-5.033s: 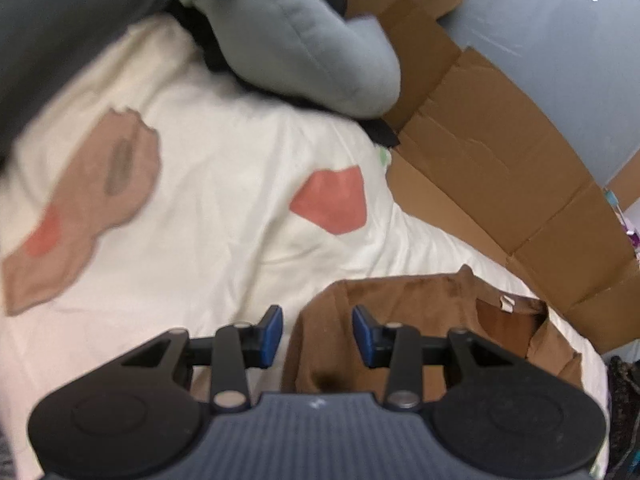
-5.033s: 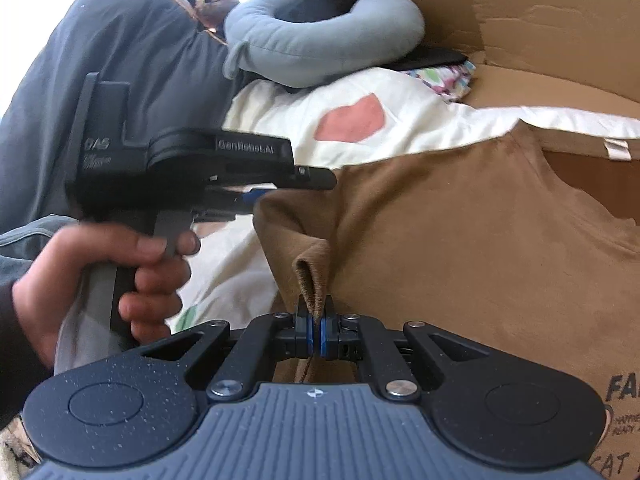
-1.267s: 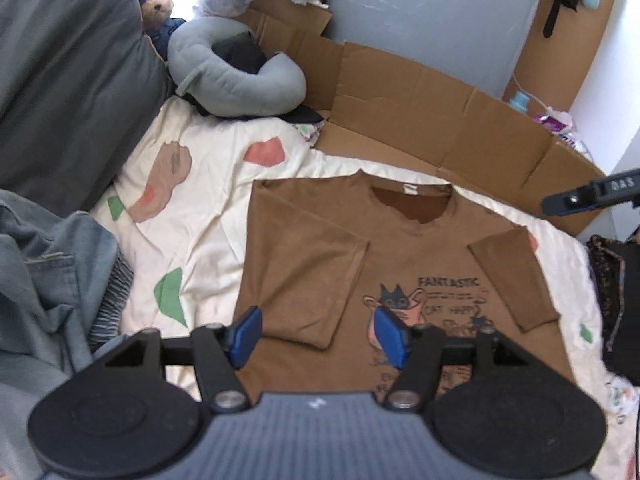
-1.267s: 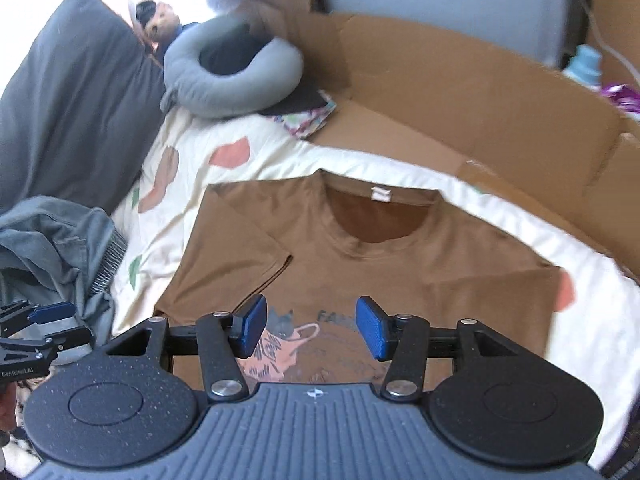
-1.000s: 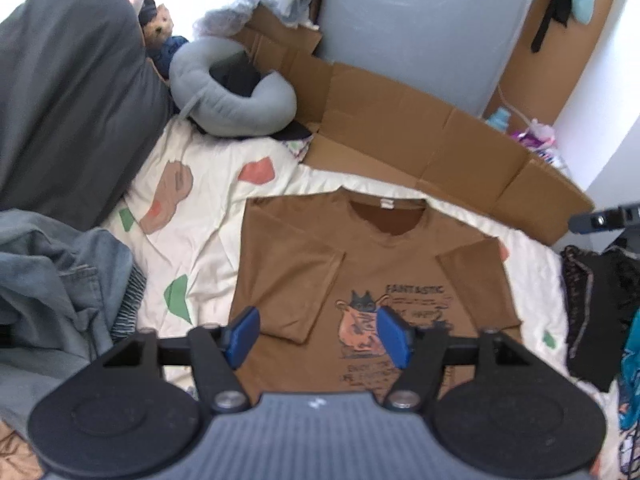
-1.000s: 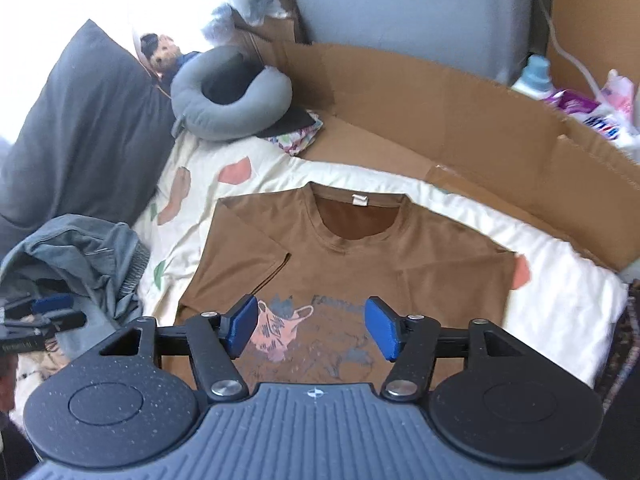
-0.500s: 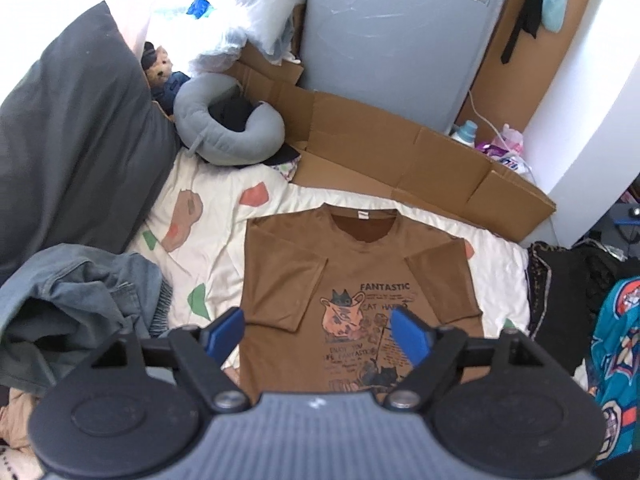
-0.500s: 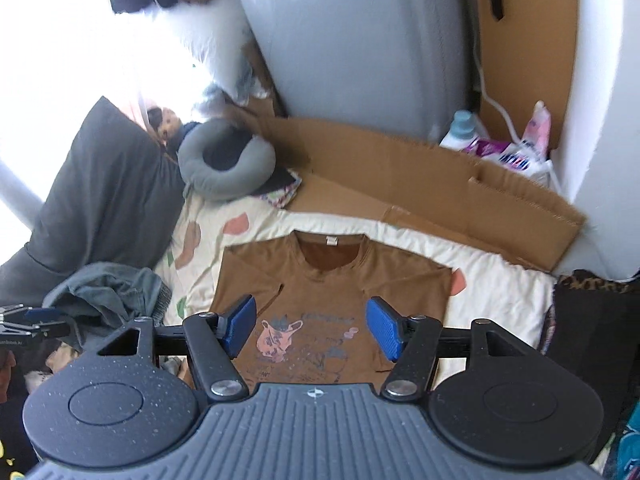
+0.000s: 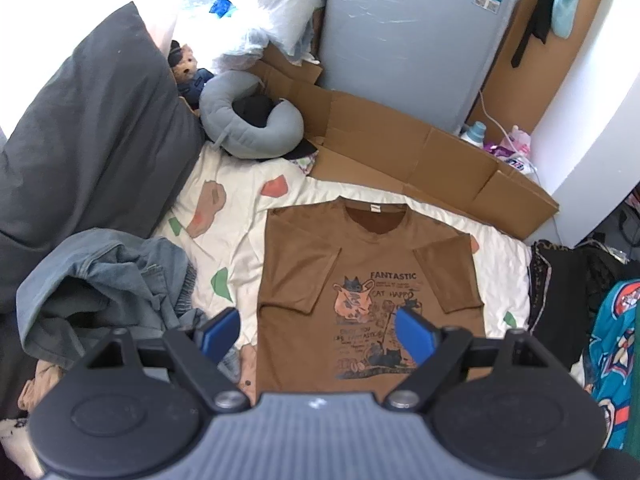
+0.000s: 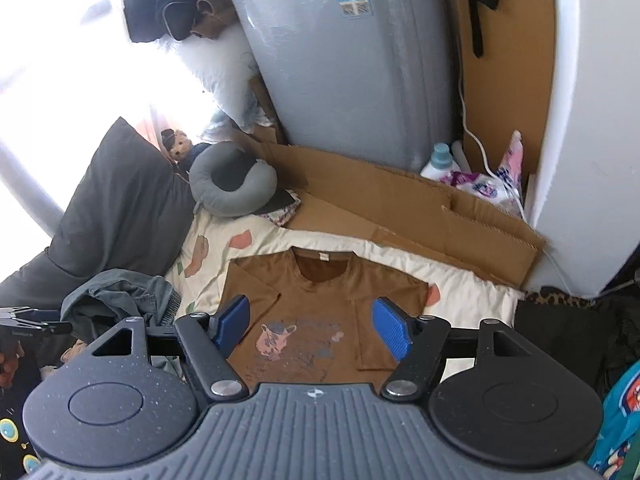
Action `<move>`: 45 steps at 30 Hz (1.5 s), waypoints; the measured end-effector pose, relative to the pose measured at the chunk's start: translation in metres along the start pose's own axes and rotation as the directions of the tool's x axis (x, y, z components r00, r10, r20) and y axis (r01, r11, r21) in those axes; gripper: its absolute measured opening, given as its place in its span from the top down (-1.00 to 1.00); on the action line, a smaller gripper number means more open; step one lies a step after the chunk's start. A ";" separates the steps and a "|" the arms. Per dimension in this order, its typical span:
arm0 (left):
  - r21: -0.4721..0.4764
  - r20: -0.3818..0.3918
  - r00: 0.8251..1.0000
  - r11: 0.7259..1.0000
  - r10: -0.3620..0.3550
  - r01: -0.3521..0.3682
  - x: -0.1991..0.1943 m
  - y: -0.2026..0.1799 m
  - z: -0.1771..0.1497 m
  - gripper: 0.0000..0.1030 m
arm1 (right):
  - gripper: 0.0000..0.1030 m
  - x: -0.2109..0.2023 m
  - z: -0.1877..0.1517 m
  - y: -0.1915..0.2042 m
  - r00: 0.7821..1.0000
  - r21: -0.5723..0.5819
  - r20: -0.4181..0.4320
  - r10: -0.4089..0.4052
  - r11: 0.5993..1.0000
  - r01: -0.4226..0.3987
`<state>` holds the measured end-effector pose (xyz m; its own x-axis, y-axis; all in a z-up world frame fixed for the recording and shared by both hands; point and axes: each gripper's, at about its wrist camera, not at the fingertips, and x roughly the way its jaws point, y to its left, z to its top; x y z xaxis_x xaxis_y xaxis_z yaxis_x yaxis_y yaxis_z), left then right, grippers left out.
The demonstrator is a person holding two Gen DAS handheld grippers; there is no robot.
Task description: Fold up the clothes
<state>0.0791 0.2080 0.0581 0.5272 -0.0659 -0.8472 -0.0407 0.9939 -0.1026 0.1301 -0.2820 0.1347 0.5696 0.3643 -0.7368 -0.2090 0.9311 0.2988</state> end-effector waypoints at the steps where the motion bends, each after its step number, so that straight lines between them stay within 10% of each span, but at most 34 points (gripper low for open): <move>1: -0.004 -0.001 1.000 1.000 0.001 -0.001 -0.001 0.001 -0.002 -0.69 | -0.44 0.000 -0.005 -0.005 1.000 0.010 -0.003 0.001 1.000 -0.001; 29: -0.134 0.025 0.997 0.989 0.067 -0.063 0.050 0.066 -0.160 -0.59 | -0.43 0.085 -0.215 -0.084 0.995 0.144 -0.095 -0.005 0.989 0.018; 45: -0.209 -0.108 0.990 0.972 0.086 -0.107 0.124 0.107 -0.241 -0.27 | -0.24 0.167 -0.331 -0.100 0.967 0.157 -0.253 -0.013 0.986 0.054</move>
<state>-0.0644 0.2847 -0.1839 0.4270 0.0105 -0.9042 -0.2730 0.9548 -0.1178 -0.0164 -0.3093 -0.2190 0.3529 0.3443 -0.8700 -0.0501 0.9355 0.3499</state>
